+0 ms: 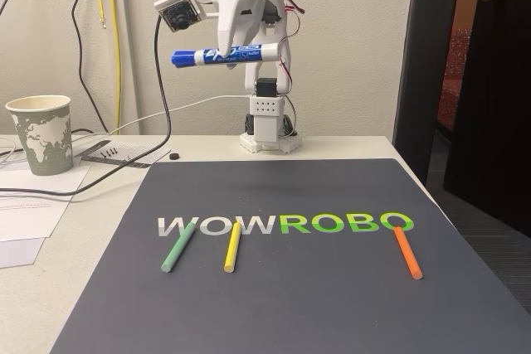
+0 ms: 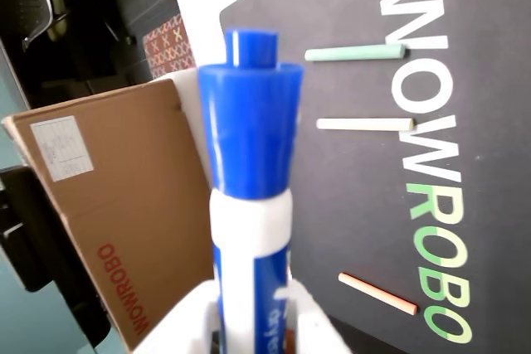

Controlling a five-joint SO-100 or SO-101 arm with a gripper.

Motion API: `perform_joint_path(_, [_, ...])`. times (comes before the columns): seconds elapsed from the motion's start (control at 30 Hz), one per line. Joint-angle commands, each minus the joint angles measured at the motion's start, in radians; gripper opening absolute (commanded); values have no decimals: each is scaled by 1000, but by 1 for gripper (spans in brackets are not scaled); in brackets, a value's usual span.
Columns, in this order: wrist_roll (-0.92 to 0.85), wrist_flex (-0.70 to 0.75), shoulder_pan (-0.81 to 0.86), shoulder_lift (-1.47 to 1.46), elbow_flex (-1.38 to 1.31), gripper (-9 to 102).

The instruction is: Pick up the blue marker.

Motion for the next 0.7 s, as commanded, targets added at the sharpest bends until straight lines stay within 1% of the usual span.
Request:
perform_joint_path(0.0, [-14,-46,-6,67,32,0])
perform_joint_path(0.67, [-41,-49,-8,75,54,0])
